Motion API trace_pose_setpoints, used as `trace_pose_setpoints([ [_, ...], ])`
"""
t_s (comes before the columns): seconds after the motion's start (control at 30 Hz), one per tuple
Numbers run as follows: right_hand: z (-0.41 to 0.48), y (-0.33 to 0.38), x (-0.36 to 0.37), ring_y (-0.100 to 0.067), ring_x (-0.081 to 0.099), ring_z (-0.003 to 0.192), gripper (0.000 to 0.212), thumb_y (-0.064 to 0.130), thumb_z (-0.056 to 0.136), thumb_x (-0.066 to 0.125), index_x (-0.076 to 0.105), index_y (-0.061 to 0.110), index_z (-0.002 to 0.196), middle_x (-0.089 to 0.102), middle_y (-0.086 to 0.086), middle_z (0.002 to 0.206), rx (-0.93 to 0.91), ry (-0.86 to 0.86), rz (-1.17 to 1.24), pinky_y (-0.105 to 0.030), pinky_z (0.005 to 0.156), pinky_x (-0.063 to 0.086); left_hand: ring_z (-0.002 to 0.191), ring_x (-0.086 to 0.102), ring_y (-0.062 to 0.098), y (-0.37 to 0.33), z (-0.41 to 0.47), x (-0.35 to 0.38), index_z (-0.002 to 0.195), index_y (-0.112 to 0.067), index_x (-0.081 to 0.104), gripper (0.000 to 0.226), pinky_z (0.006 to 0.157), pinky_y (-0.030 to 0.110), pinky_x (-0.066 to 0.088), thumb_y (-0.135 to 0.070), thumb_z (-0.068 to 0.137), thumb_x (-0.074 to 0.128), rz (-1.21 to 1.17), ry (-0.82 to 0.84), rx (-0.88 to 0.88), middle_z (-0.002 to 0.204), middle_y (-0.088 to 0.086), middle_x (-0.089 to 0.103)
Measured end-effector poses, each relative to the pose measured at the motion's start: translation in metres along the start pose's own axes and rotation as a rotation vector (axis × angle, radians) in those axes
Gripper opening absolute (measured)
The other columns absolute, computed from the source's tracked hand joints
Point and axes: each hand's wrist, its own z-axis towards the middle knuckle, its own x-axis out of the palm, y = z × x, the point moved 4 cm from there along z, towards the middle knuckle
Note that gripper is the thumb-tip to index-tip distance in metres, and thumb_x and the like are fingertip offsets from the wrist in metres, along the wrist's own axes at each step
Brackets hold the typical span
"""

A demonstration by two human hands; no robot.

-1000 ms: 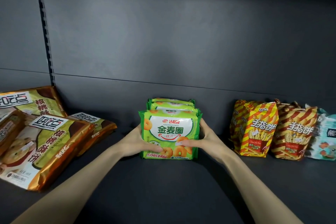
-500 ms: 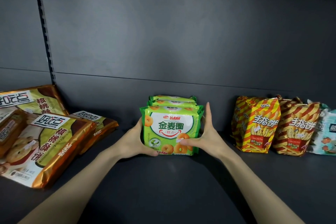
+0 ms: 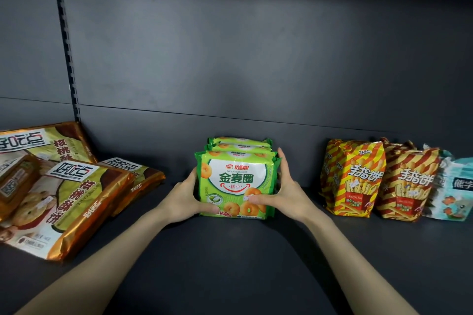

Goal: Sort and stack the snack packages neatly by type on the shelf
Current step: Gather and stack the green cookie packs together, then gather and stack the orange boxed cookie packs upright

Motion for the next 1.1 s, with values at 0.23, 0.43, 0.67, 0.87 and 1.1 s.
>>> trace_pose_setpoints([
  [0.23, -0.006, 0.019, -0.01, -0.004, 0.042, 0.122, 0.123, 0.02, 0.071, 0.082, -0.012, 0.026, 0.151, 0.049, 0.012, 0.133, 0.061, -0.006, -0.157, -0.019, 0.098, 0.032, 0.119, 0.055, 0.015, -0.006, -0.011, -0.01, 0.133, -0.024, 0.045, 0.078, 0.102, 0.039, 0.044, -0.047, 0.067, 0.079, 0.219, 0.006, -0.111, 0.126, -0.008, 0.062],
  [0.43, -0.02, 0.048, -0.026, -0.023, 0.03, 0.139, 0.101, 0.025, 0.077, 0.077, 0.01, 0.014, 0.152, 0.031, -0.009, 0.151, 0.024, -0.045, -0.403, -0.031, 0.11, 0.027, 0.121, 0.052, 0.021, -0.023, -0.028, -0.029, 0.133, -0.015, 0.048, 0.07, 0.1, 0.038, 0.044, -0.052, 0.077, 0.069, 0.38, -0.028, -0.144, 0.133, 0.004, 0.056],
  [0.67, -0.034, 0.093, -0.029, -0.022, 0.041, 0.126, 0.063, 0.027, 0.086, 0.067, 0.04, 0.009, 0.139, 0.041, -0.009, 0.139, -0.108, -0.024, -0.668, -0.027, 0.094, 0.036, 0.119, 0.052, 0.021, -0.059, -0.069, -0.055, 0.129, -0.015, 0.051, 0.056, 0.098, 0.03, 0.042, -0.042, 0.083, 0.066, 0.558, -0.123, -0.014, 0.129, 0.004, 0.058],
  [0.87, -0.034, 0.135, 0.004, -0.024, 0.042, 0.126, 0.055, 0.033, 0.086, 0.065, 0.047, 0.012, 0.134, 0.045, -0.008, 0.136, -0.219, 0.044, -0.765, -0.032, 0.095, 0.038, 0.122, 0.048, 0.025, -0.07, -0.106, -0.099, 0.132, -0.02, 0.047, 0.057, 0.101, 0.039, 0.041, -0.047, 0.084, 0.062, 0.763, -0.17, 0.04, 0.131, 0.003, 0.056],
  [1.1, -0.03, 0.18, 0.074, -0.024, 0.039, 0.129, 0.055, 0.035, 0.087, 0.064, 0.047, 0.015, 0.135, 0.044, -0.007, 0.139, -0.334, 0.077, -0.764, -0.031, 0.101, 0.034, 0.123, 0.048, 0.023, -0.051, -0.148, -0.165, 0.134, -0.019, 0.045, 0.059, 0.099, 0.041, 0.043, -0.048, 0.085, 0.06, 0.826, -0.244, 0.047, 0.133, 0.005, 0.054],
])
